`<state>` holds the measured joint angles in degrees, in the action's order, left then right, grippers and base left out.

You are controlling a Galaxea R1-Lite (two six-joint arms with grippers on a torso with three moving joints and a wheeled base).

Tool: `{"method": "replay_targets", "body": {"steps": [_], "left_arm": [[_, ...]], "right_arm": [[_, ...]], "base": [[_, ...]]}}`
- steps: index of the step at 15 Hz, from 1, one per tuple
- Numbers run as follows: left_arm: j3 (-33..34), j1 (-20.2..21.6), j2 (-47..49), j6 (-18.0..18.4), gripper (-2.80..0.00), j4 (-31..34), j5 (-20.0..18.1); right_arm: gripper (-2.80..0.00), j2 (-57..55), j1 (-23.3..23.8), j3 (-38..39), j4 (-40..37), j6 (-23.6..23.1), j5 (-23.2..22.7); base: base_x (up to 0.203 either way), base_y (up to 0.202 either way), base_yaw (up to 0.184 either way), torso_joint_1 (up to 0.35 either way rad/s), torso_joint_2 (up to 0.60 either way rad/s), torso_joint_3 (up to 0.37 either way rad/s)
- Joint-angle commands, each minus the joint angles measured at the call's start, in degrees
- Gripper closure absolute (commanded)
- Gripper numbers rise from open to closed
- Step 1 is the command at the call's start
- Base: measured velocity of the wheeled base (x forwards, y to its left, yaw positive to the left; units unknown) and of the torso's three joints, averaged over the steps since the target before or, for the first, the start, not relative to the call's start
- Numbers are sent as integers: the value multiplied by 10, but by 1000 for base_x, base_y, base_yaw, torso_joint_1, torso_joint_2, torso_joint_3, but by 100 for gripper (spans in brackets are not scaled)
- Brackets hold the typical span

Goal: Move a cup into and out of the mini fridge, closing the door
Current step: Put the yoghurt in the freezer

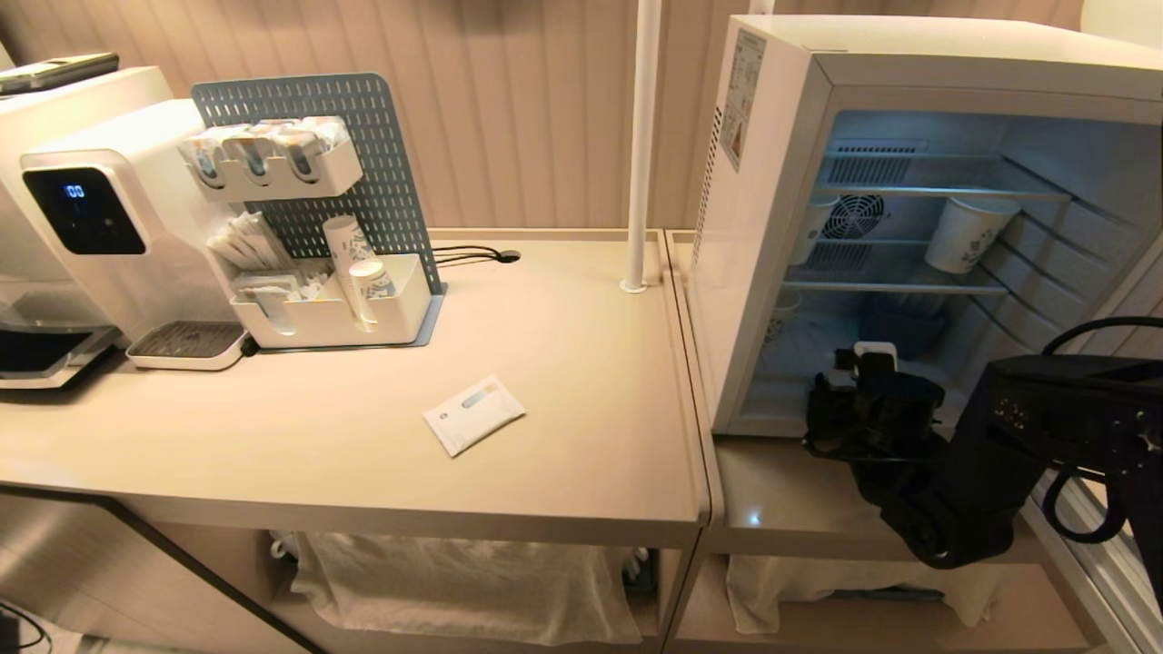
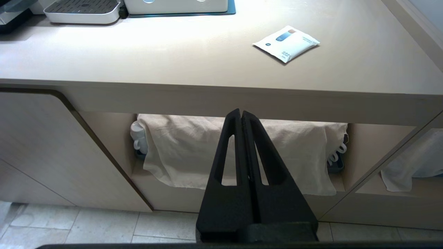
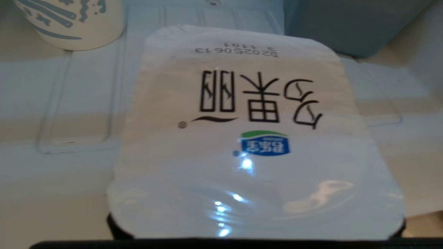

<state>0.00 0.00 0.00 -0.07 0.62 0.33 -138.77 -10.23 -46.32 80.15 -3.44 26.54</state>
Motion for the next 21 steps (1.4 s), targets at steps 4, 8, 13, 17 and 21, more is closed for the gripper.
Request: {"method": "replay_targets", "body": {"steps": [4,8,13,17,21], "left_arm": [[1,0,1,0,0,0,0],[0,0,1,0,0,0,0],[0,0,1,1,0,0,0],[1,0,1,1,0,0,0],[1,0,1,2,0,0,0]], "right_arm": [[-280,53,-2,36,6,0,0],[-280,92,-7,82,7,4,0],[-280,124,-8,125,26,5,-3],[-280,148,-15,162,41,5,-2],[-280,177,-17,228,71,6,-4]], "base": [[0,0,0,0,0,0],[0,0,0,0,0,0],[0,0,0,0,0,0],[0,0,0,0,0,0],[0,0,0,0,0,0]]}}
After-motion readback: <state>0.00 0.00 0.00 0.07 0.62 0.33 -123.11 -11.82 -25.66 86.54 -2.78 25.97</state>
